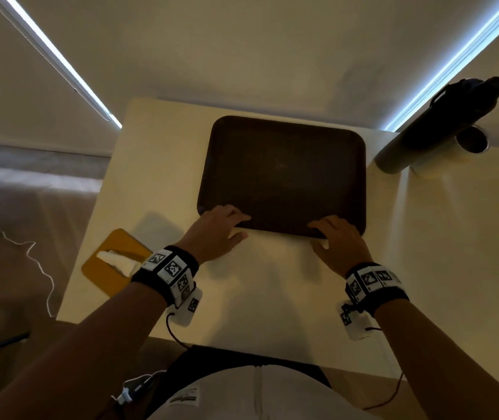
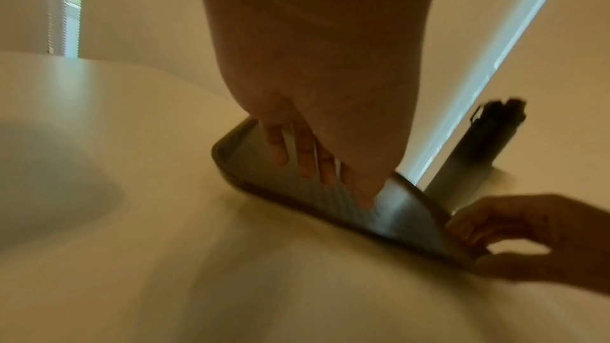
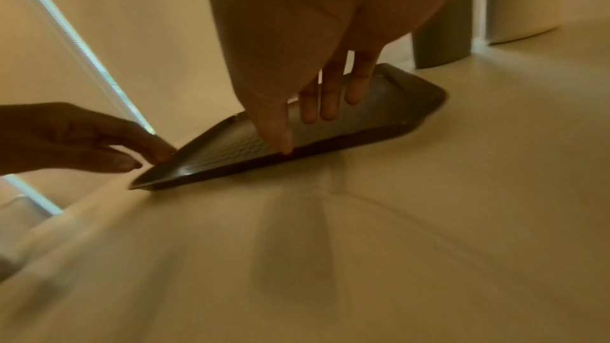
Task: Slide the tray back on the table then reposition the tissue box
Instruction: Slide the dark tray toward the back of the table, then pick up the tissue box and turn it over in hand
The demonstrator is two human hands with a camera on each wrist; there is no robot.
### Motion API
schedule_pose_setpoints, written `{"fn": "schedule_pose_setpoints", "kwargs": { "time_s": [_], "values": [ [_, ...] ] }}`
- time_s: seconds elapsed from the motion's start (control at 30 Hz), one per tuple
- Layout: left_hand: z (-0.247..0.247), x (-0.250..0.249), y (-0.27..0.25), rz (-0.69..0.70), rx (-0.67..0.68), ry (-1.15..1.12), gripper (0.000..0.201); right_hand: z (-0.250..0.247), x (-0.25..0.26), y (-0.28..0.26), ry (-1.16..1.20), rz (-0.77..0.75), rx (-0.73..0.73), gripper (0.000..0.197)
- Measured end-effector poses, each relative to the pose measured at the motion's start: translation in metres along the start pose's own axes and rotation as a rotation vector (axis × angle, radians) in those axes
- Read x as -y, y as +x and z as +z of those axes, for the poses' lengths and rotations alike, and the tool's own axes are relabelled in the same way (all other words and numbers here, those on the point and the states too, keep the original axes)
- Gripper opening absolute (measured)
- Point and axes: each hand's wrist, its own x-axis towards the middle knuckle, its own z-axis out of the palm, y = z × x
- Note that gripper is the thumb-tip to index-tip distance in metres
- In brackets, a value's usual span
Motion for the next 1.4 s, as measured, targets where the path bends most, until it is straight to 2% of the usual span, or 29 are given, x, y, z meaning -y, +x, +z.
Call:
{"fn": "schedule_pose_setpoints", "kwargs": {
  "time_s": [0.13, 0.27, 0.4, 0.5, 0.63, 0.7, 0.87, 1.0, 1.13, 1.27, 1.4],
  "values": [
    [-0.035, -0.003, -0.041, -0.074, -0.111, -0.067, 0.048, -0.001, 0.057, 0.016, 0.005, -0.193, 0.096, 0.053],
    [-0.066, 0.022, -0.106, -0.153, -0.269, -0.068, 0.051, 0.013, 0.129, 0.03, 0.038, -0.372, 0.196, 0.059],
    [-0.082, 0.072, -0.179, -0.28, -0.287, -0.181, 0.079, 0.04, 0.199, 0.036, 0.057, -0.477, 0.266, 0.07],
    [-0.077, 0.115, -0.222, -0.308, -0.25, -0.213, 0.099, 0.063, 0.241, 0.036, 0.138, -0.437, 0.312, 0.084],
    [-0.062, 0.159, -0.257, -0.377, -0.078, -0.314, 0.121, 0.096, 0.278, 0.03, 0.282, -0.297, 0.364, 0.1],
    [-0.054, 0.176, -0.263, -0.377, -0.027, -0.349, 0.121, 0.109, 0.289, 0.027, 0.349, -0.21, 0.373, 0.109],
    [-0.039, 0.196, -0.255, -0.281, 0.012, -0.355, 0.1, 0.122, 0.303, 0.017, 0.402, -0.02, 0.358, 0.122],
    [-0.037, 0.201, -0.246, -0.217, 0.018, -0.396, 0.095, 0.126, 0.309, 0.013, 0.428, 0.058, 0.334, 0.116],
    [-0.035, 0.206, -0.243, -0.238, 0.012, -0.43, 0.089, 0.127, 0.313, 0.015, 0.481, 0.123, 0.3, 0.102],
    [-0.037, 0.209, -0.24, -0.235, 0.03, -0.43, 0.089, 0.121, 0.316, 0.019, 0.46, 0.109, 0.302, 0.09],
    [-0.055, 0.21, -0.221, -0.215, 0.012, -0.431, 0.087, 0.109, 0.313, 0.033, 0.444, 0.081, 0.255, 0.088]
  ]
}}
